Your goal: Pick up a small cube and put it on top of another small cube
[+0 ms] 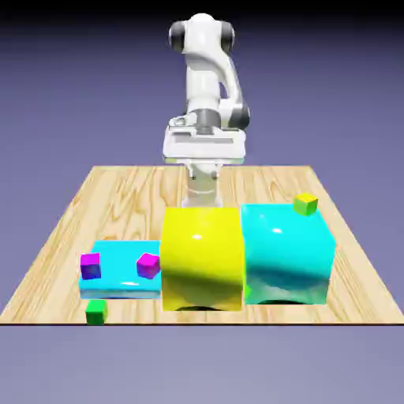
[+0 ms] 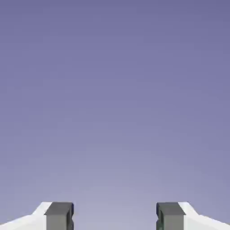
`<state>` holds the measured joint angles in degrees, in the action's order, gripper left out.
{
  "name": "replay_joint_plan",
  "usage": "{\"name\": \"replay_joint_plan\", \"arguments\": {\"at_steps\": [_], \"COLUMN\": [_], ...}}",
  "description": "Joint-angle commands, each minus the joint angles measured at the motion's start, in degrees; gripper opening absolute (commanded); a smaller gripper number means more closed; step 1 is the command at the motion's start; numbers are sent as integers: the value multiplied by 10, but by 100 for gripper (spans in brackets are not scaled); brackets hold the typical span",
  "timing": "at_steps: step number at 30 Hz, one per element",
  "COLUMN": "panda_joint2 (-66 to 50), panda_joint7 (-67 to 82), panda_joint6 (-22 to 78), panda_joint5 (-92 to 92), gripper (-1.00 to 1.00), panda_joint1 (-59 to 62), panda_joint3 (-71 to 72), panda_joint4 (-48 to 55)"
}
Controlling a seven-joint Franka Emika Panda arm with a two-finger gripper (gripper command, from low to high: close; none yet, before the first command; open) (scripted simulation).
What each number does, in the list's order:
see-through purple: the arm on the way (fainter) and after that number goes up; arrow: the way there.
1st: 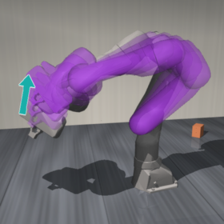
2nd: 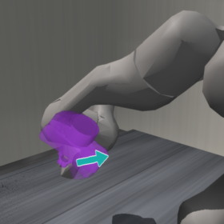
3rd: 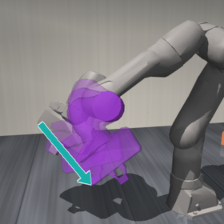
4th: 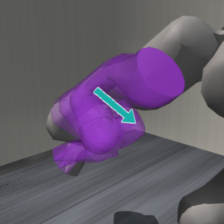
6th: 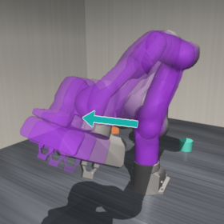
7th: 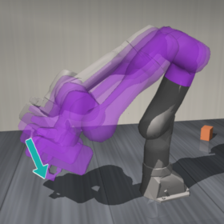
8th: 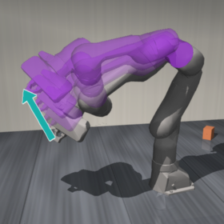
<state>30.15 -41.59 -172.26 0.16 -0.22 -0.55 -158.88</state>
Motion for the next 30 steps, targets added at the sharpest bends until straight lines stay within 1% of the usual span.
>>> {"name": "replay_joint_plan", "arguments": {"at_steps": [1,30], "panda_joint2": [-21,-623], "panda_joint7": [7,215], "panda_joint6": [15,434], "panda_joint5": [1,40], "gripper": [0,0], "panda_joint1": [4,116], "panda_joint3": [-5,-136], "panda_joint4": [18,528]}}
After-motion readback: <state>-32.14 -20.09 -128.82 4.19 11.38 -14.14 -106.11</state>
